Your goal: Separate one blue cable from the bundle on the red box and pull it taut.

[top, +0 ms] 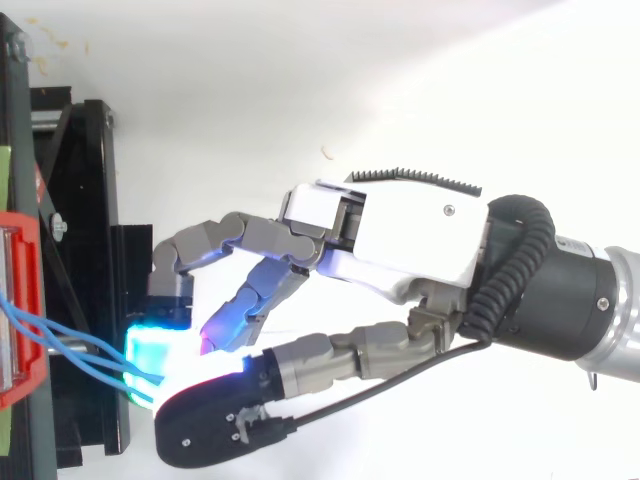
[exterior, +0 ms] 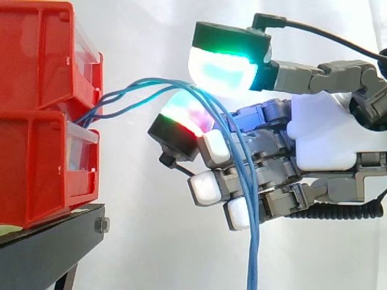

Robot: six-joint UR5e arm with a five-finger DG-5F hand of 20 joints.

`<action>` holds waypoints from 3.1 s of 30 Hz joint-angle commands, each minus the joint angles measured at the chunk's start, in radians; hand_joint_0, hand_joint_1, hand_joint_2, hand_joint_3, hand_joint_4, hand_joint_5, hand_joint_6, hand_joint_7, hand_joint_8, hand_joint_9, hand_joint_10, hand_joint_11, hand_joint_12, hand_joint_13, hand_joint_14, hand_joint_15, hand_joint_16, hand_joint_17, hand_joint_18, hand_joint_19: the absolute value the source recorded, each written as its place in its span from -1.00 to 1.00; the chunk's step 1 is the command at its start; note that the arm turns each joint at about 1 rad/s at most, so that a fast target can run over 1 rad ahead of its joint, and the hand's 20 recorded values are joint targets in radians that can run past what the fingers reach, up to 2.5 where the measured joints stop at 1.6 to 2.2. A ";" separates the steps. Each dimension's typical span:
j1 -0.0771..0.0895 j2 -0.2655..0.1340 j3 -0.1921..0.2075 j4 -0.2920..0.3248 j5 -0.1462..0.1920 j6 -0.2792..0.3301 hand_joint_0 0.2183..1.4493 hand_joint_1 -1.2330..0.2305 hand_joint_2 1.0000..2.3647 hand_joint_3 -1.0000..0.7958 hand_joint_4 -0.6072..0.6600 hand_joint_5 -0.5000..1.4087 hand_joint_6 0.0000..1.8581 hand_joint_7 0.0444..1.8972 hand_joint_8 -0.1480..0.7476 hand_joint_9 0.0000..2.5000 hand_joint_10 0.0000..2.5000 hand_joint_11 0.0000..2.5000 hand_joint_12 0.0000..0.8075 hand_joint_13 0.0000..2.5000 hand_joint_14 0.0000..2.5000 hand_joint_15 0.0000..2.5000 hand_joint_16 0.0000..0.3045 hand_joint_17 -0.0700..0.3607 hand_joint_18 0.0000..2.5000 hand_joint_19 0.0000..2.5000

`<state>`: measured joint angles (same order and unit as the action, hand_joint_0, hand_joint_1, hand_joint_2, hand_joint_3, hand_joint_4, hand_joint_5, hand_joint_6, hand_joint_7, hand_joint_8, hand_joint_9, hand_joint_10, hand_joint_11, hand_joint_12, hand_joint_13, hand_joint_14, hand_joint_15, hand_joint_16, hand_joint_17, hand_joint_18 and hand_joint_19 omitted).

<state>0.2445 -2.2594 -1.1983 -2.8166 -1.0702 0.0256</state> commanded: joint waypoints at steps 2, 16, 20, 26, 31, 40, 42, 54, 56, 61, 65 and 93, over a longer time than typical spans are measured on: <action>-0.001 0.000 0.000 -0.001 0.001 0.000 -0.44 -0.28 -0.99 -0.34 0.28 -0.64 -0.21 0.14 0.11 -0.20 -0.99 -0.52 -0.03 -0.24 -0.99 -0.65 -0.65 -0.11 -0.34 -0.49; 0.001 0.000 0.000 -0.001 -0.001 0.008 -0.30 -0.40 -1.00 -0.39 0.26 -0.66 -0.14 0.11 0.09 -0.22 -0.98 -0.51 -0.07 -0.24 -0.99 -0.66 -0.66 -0.14 -0.34 -0.50; 0.001 0.000 0.000 0.002 -0.001 0.011 -0.27 -0.42 -1.00 -0.41 0.26 -0.67 -0.11 0.09 0.08 -0.23 -0.99 -0.51 -0.09 -0.23 -0.99 -0.65 -0.67 -0.14 -0.34 -0.51; 0.003 0.000 0.000 0.003 -0.001 0.010 -0.19 -0.49 -0.99 -0.36 0.19 -0.69 -0.08 0.03 0.06 -0.29 -0.99 -0.51 -0.09 -0.24 -0.99 -0.66 -0.66 -0.14 -0.33 -0.54; 0.003 0.000 0.000 0.002 -0.002 0.011 -0.13 -0.56 -1.00 -0.44 0.18 -0.69 -0.09 0.01 0.04 -0.31 -0.99 -0.51 -0.10 -0.25 -0.99 -0.66 -0.67 -0.15 -0.34 -0.54; 0.004 0.000 0.000 0.002 -0.001 0.011 -0.40 -0.48 -1.00 -0.44 0.23 -0.69 -0.09 0.03 0.07 -0.27 -0.99 -0.51 -0.08 -0.24 -0.99 -0.66 -0.66 -0.14 -0.32 -0.52; 0.004 0.000 0.000 0.002 -0.001 0.011 -0.47 -0.37 -1.00 -0.44 0.25 -0.67 -0.10 0.05 0.12 -0.21 -0.99 -0.50 -0.04 -0.22 -0.99 -0.65 -0.66 -0.13 -0.30 -0.50; 0.004 0.000 0.000 0.002 -0.001 0.010 -0.33 -0.34 -0.98 -0.16 0.20 -0.66 -0.05 0.15 0.11 -0.24 -0.99 -0.46 -0.04 -0.21 -0.99 -0.64 -0.66 -0.14 -0.29 -0.50; 0.003 0.000 0.000 0.002 -0.001 0.010 -0.32 -0.36 -0.98 -0.16 0.18 -0.67 -0.05 0.13 0.11 -0.25 -0.99 -0.46 -0.05 -0.22 -0.99 -0.64 -0.66 -0.14 -0.29 -0.50; 0.003 0.000 0.000 0.000 -0.002 0.013 -0.31 -0.42 -0.97 -0.09 0.07 -0.67 -0.04 0.15 0.08 -0.22 -0.99 -0.43 -0.07 -0.20 -0.99 -0.64 -0.66 -0.14 -0.28 -0.50; 0.004 0.000 0.000 0.000 -0.002 0.013 -0.31 -0.45 -0.96 0.05 -0.02 -0.67 -0.03 0.28 0.09 -0.18 -0.98 -0.40 -0.08 -0.18 -0.99 -0.63 -0.66 -0.14 -0.26 -0.50; 0.006 0.000 0.000 -0.020 -0.005 0.017 -0.41 -0.34 -0.98 -0.10 0.32 -0.64 -0.05 0.26 0.26 0.04 -0.99 -0.39 0.04 -0.01 -0.99 -0.62 -0.59 -0.03 -0.11 -0.51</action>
<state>0.2500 -2.2595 -1.1980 -2.8354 -1.0726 0.0426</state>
